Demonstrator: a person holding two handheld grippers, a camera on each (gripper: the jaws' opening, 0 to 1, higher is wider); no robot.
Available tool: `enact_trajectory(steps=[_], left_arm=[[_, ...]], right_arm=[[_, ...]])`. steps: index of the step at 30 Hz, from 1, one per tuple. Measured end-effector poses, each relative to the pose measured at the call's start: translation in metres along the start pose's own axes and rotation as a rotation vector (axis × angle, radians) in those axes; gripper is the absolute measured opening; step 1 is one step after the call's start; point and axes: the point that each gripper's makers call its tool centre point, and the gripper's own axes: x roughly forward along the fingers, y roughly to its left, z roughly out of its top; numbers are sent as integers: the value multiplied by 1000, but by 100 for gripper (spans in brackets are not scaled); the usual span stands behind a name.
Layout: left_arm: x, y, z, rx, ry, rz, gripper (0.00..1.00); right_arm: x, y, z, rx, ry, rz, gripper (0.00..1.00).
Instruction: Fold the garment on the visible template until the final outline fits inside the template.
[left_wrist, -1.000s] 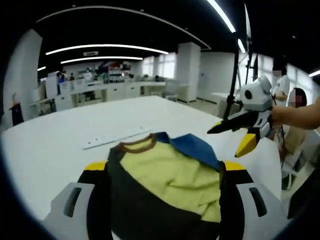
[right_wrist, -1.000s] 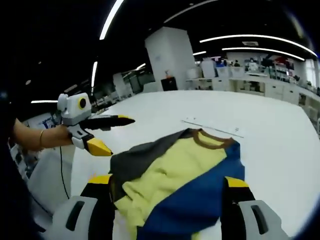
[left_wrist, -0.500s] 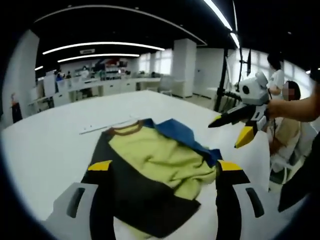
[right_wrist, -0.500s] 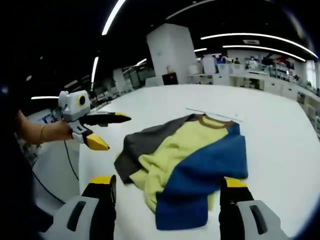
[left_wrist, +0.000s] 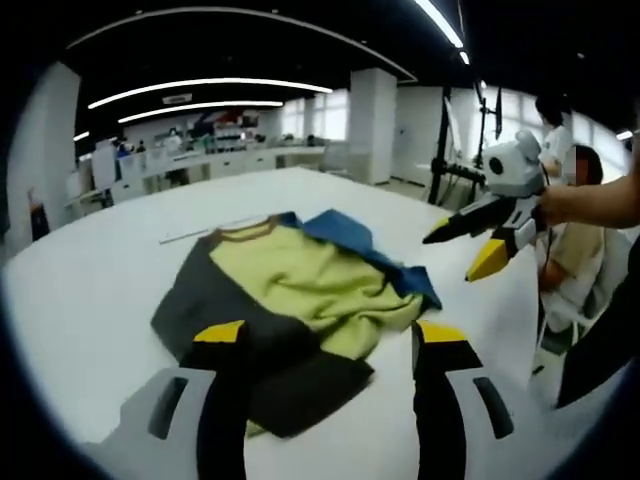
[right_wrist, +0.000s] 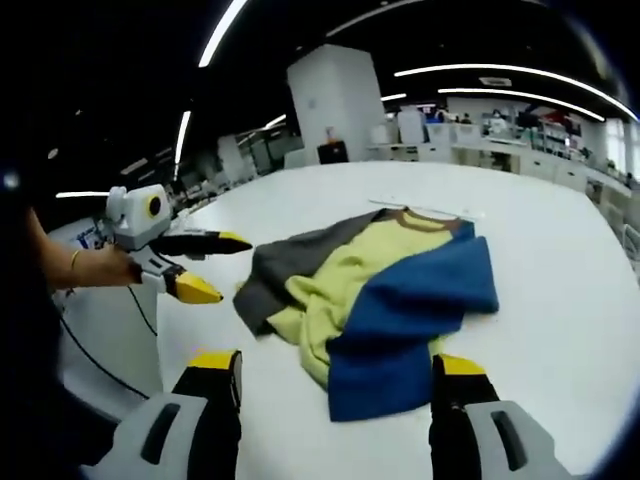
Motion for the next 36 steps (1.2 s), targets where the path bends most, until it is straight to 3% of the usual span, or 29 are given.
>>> enact_trajectory(steps=[5,8,13,17,23,26,30,36], left_arm=[[2,-10,-13,7,36,-11,50],[3,-14,-21,53,70,-19,40],[9,-19,-33,57,95,-17,37],[13,-21,-42,73,120,-6,33],[19,-21,-49,88,146,18,26],[22,-15,-55,171,181,59,25],[26,-14,-59,173,190,59,21],[26,-9,-59,196,199,83,14]], right_arm=[[1,1,-13,-32,20,-34,64],[1,-2,-20,-88,38,-84,55],[4,-3,-22,-117,32,-113,46],[8,-6,-34,-153,79,-144,42],[15,-3,-42,-202,97,-184,32],[20,-4,-45,-198,103,-196,28],[24,-5,-48,-191,122,-207,19],[27,-9,-51,-183,135,-230,12]])
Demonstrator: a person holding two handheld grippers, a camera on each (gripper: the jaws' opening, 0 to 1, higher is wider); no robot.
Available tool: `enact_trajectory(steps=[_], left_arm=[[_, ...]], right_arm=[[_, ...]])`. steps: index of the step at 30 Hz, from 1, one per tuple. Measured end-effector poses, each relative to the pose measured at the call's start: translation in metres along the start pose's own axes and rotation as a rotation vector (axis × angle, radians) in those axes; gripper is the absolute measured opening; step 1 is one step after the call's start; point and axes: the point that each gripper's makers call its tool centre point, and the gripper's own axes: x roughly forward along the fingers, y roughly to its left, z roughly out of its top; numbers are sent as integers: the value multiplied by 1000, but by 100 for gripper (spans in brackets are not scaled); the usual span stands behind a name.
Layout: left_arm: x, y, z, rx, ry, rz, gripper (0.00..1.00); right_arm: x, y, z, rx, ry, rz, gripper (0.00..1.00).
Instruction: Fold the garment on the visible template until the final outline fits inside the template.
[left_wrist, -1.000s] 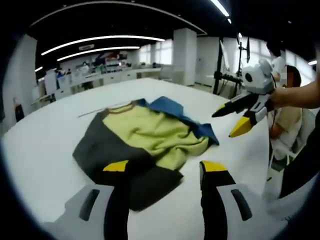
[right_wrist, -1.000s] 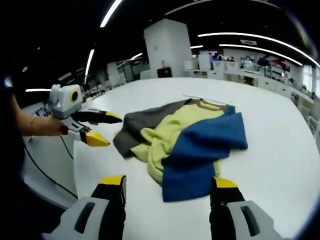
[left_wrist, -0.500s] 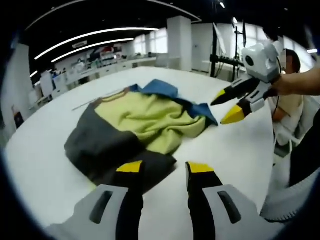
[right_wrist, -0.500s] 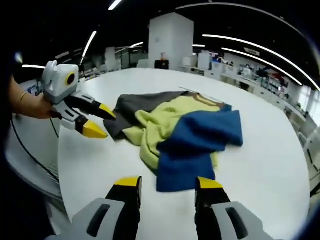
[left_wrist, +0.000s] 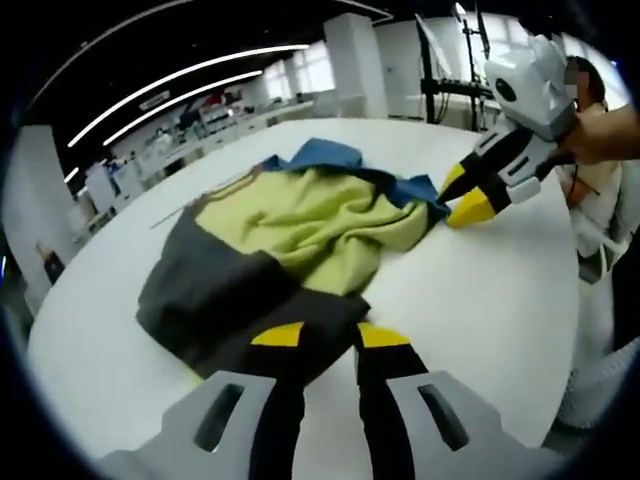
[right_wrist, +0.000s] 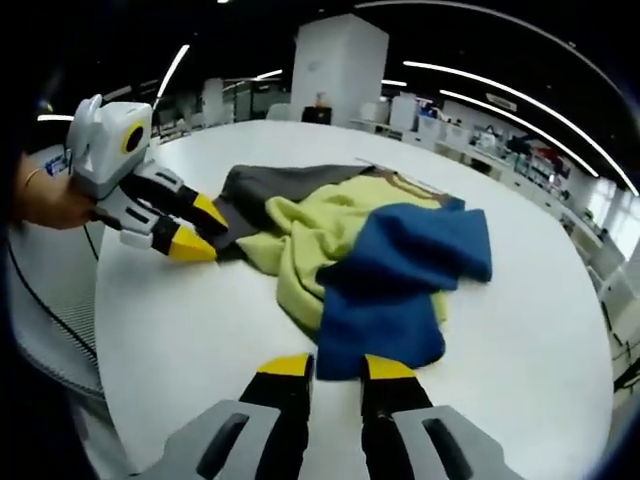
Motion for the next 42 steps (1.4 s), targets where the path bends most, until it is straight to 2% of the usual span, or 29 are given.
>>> enact_trajectory(steps=[3,5,10,16,21,24,26,31,36,39,42], left_arm=[[-2,4,-1,-2,3,12,7],[-4,5,1,-30,-1,5,1],[-11,8,5,-67,-12,7,0],[-27,15,21,-97,-55,11,0],[-37,23,28,-150,-83,8,0],[-44,32,33,-202,-104,13,0],[-48,38,36,-232,-110,20,0],[-59,57,48,-313,-159,49,0],[-73,79,57,-334,-194,100,0],[-83,96,61,-375,-223,136,0],[-92,114,65,-404,-253,172,0]], right_arm=[[1,-1,-1,5,2,-10,10],[1,-3,-1,-7,6,-18,4],[-3,-6,2,-4,-17,-34,0],[-17,-7,14,-1,-49,-17,0],[-26,-8,22,15,-57,7,0],[-35,-5,35,14,-75,42,0],[-39,-2,37,24,-56,80,0],[-50,-4,53,60,-88,107,0],[-62,-14,74,63,-124,105,0],[-72,-24,93,129,-180,122,0],[-79,-34,101,171,-200,128,0]])
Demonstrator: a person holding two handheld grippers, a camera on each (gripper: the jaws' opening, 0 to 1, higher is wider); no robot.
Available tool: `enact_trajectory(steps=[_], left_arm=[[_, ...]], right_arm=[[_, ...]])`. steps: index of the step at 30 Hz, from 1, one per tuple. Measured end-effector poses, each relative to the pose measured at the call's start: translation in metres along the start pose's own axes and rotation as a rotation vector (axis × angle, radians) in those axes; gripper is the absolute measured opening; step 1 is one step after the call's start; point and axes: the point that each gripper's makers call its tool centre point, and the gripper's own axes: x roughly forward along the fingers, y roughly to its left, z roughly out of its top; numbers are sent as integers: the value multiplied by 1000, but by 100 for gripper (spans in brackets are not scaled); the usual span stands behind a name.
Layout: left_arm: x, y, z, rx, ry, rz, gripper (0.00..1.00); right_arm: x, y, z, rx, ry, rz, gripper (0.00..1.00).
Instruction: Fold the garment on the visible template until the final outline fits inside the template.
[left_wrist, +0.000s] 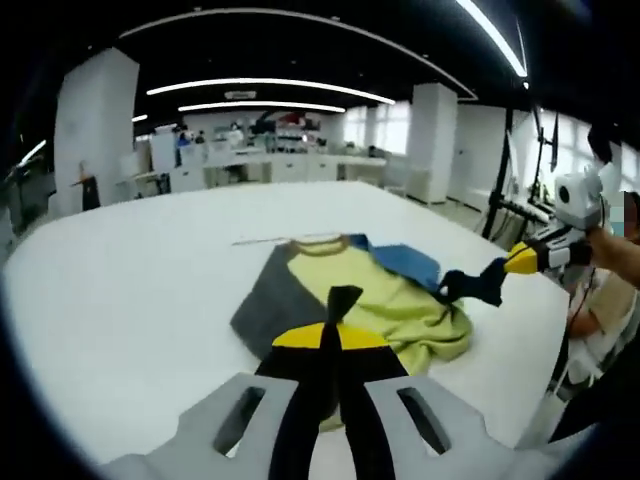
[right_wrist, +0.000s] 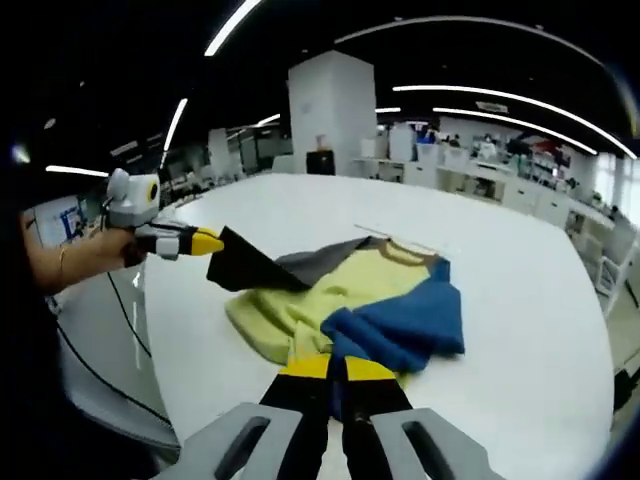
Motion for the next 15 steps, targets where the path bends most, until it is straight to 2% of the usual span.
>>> enact_trajectory(steps=[4,8,12,15], left_arm=[[-6,22,11,-12,-26,49,0],[-12,45,18,-25,-45,101,0],[-18,71,19,-39,-47,177,0],[-19,84,18,-74,-52,190,0]], right_arm=[[-9,-16,14,31,-30,-26,0],[-16,-36,20,32,-33,-74,0],[-23,-56,23,54,-31,-117,0],[-30,-72,27,58,-29,-168,0]])
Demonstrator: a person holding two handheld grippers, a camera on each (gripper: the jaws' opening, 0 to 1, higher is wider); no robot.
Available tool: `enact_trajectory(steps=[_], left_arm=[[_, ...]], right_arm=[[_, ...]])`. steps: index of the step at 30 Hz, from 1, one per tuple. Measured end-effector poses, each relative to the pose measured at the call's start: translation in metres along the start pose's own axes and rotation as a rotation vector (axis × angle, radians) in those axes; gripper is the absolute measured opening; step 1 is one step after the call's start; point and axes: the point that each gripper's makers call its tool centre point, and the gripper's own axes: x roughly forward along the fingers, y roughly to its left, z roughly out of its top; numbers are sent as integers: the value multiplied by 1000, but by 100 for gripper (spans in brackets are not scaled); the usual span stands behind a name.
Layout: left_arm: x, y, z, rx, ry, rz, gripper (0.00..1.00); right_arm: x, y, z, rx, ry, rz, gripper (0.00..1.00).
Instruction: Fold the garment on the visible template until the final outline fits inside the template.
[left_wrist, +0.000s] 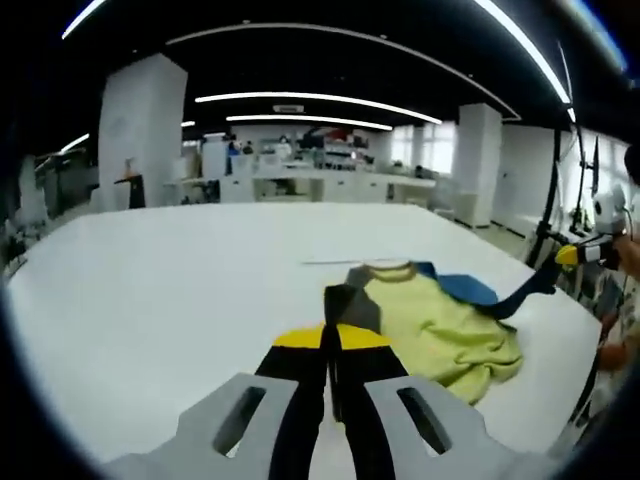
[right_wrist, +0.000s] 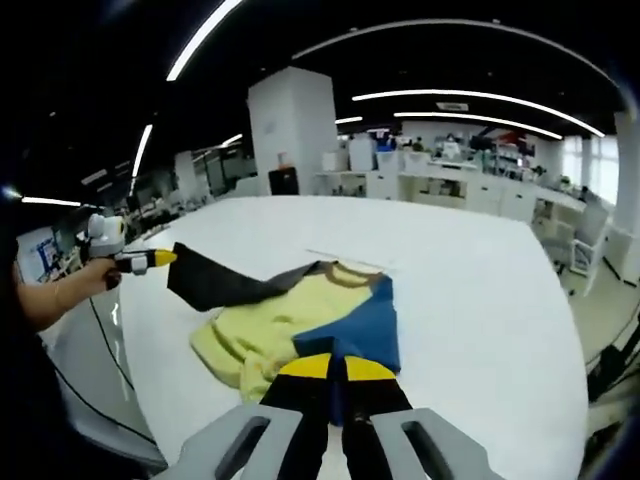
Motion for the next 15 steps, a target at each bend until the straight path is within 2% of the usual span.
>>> enact_trajectory(steps=[5,9,15], left_arm=[[2,23,-4,-11,15,46,0],[2,43,-6,-75,16,90,0],[4,75,-13,-86,29,162,0]], right_arm=[[-3,-25,2,13,10,-64,0],[-6,-45,3,79,8,-110,0],[-9,-74,-2,168,24,-177,0]])
